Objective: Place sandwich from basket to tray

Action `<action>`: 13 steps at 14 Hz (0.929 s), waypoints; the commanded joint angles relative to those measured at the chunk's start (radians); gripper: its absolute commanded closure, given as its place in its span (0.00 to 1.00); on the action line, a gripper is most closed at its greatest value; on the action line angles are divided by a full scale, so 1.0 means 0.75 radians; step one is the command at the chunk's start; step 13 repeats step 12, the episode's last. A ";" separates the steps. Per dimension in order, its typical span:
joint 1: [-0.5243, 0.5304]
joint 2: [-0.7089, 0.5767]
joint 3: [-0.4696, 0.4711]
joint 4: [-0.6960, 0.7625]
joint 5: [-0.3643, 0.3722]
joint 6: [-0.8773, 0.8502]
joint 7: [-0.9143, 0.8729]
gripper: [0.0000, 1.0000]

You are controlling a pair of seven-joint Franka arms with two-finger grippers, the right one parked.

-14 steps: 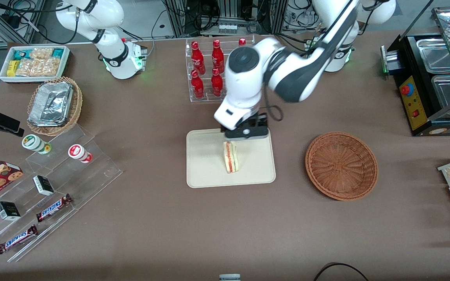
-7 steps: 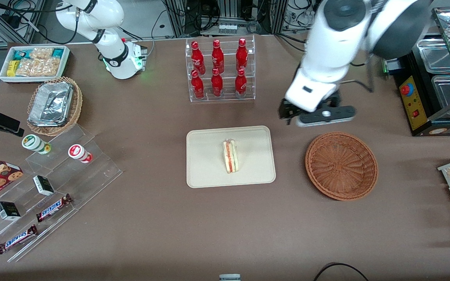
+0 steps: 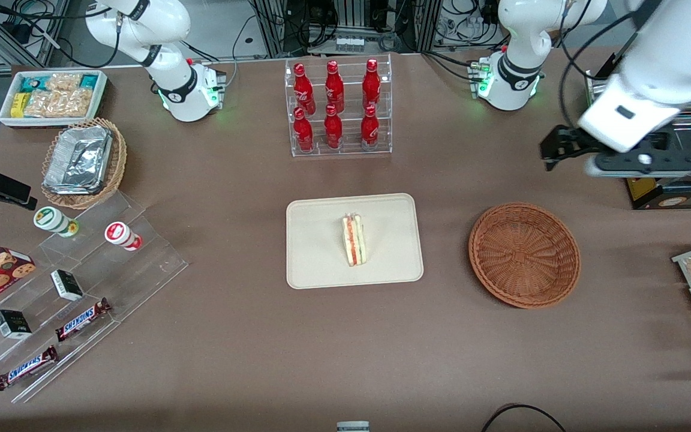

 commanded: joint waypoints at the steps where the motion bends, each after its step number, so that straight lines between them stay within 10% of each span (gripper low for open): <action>1: 0.007 -0.050 0.164 -0.040 -0.081 -0.015 0.230 0.00; 13: -0.030 0.016 0.236 0.035 -0.071 0.001 0.258 0.00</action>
